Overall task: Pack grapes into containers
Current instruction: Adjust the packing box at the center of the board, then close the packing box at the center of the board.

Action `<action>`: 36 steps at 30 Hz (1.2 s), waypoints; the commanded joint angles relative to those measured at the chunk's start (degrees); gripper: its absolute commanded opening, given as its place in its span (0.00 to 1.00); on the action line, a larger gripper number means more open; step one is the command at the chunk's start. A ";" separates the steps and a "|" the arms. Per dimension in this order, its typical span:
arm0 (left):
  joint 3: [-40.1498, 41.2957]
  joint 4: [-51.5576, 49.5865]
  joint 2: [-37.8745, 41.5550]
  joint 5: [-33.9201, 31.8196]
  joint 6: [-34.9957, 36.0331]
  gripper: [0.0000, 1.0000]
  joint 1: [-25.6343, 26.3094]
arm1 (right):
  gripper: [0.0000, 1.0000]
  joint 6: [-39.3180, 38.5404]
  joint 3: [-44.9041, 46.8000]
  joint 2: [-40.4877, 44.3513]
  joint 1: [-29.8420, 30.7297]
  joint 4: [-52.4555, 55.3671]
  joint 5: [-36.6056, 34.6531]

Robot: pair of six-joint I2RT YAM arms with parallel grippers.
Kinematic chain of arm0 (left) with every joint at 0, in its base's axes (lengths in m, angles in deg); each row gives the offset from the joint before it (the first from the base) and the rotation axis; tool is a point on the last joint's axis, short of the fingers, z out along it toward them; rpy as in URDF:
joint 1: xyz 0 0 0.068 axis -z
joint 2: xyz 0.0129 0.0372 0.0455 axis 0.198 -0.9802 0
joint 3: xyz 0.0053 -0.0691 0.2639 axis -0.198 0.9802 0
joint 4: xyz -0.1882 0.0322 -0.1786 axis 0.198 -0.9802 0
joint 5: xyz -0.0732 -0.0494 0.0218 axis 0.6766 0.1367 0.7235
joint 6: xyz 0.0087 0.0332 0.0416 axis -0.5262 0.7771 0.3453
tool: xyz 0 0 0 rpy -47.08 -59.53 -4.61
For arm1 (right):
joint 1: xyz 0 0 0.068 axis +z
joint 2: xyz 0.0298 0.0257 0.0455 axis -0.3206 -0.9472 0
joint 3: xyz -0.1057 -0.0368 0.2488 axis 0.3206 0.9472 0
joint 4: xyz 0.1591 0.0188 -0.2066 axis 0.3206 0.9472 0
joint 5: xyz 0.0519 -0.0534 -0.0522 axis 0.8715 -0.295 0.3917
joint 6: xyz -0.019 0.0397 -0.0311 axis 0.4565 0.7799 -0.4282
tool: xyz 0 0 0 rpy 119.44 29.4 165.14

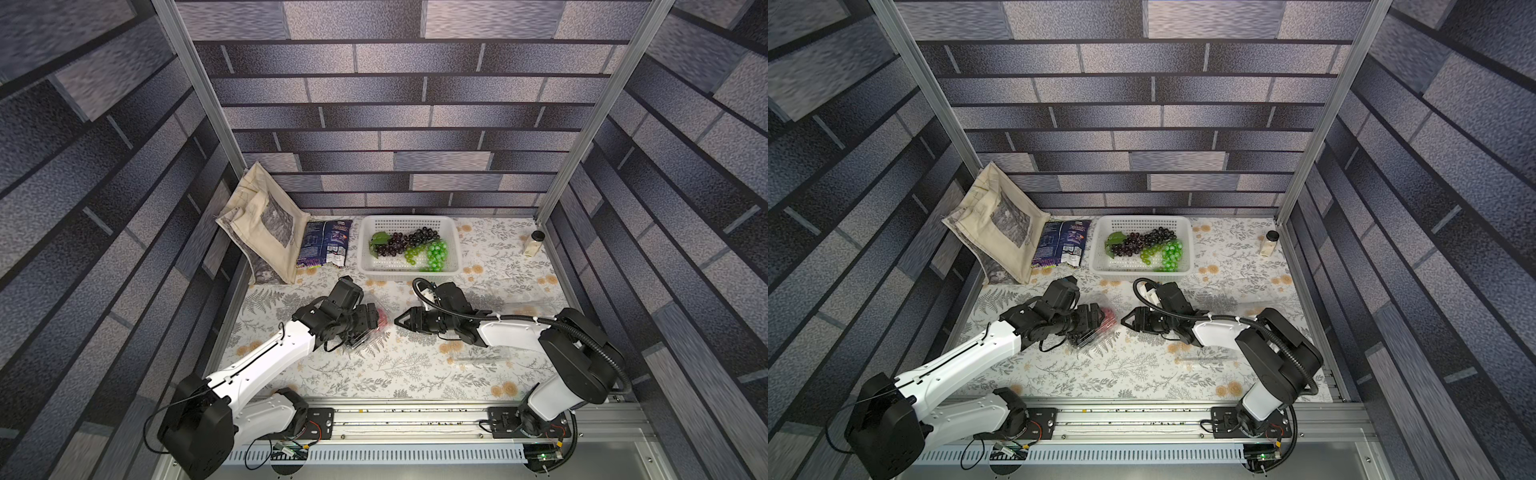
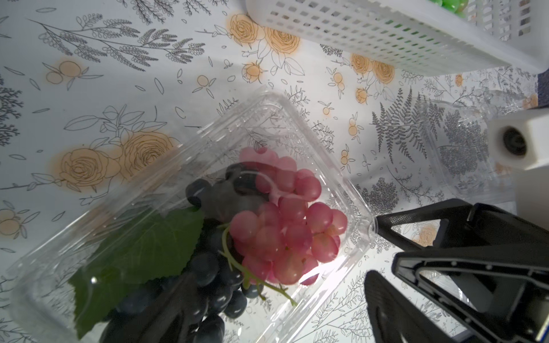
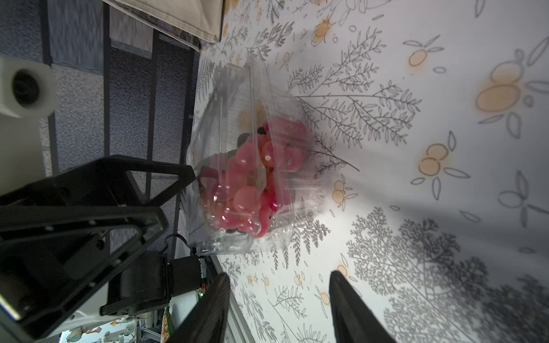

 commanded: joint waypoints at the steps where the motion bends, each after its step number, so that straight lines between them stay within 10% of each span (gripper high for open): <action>1: -1.22 -2.89 -0.60 1.22 2.11 0.91 -0.19 | 0.55 6.65 1.63 -2.46 -0.73 -13.22 2.99; 18: -1.45 -2.61 -0.96 1.66 1.91 0.91 -0.14 | 0.33 10.37 1.86 -9.12 -1.17 -21.01 4.03; 36: -1.03 -2.56 -0.54 1.49 1.58 0.91 -0.11 | 0.43 12.09 2.39 -12.26 -1.74 -25.07 5.16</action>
